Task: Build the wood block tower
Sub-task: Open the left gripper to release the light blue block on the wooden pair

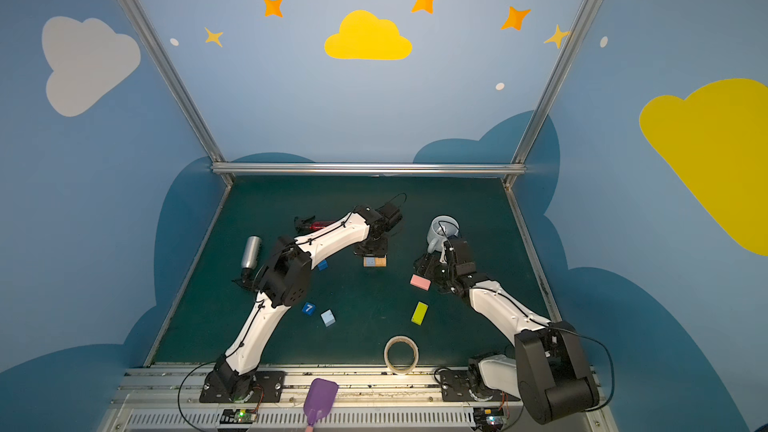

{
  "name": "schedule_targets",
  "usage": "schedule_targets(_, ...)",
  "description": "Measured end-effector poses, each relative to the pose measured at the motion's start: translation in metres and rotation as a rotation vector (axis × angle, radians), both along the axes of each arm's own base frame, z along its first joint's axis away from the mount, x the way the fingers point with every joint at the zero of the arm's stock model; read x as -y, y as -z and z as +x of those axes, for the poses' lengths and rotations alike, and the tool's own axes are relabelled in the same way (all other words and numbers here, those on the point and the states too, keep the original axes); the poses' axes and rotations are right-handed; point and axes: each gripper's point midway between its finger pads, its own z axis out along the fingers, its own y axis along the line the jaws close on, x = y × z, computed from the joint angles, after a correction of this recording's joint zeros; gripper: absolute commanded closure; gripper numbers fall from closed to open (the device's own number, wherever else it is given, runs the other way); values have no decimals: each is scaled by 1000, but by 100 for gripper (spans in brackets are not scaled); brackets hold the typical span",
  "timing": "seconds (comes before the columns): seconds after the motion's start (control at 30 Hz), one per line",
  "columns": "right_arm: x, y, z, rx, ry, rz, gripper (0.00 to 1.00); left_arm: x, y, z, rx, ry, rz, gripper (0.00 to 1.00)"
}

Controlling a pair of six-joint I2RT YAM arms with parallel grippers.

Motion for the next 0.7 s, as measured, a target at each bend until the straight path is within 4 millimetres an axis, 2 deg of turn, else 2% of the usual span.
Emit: schedule_targets(0.7,0,0,0,0,0,0,23,3,0,3,11,3,-12,53)
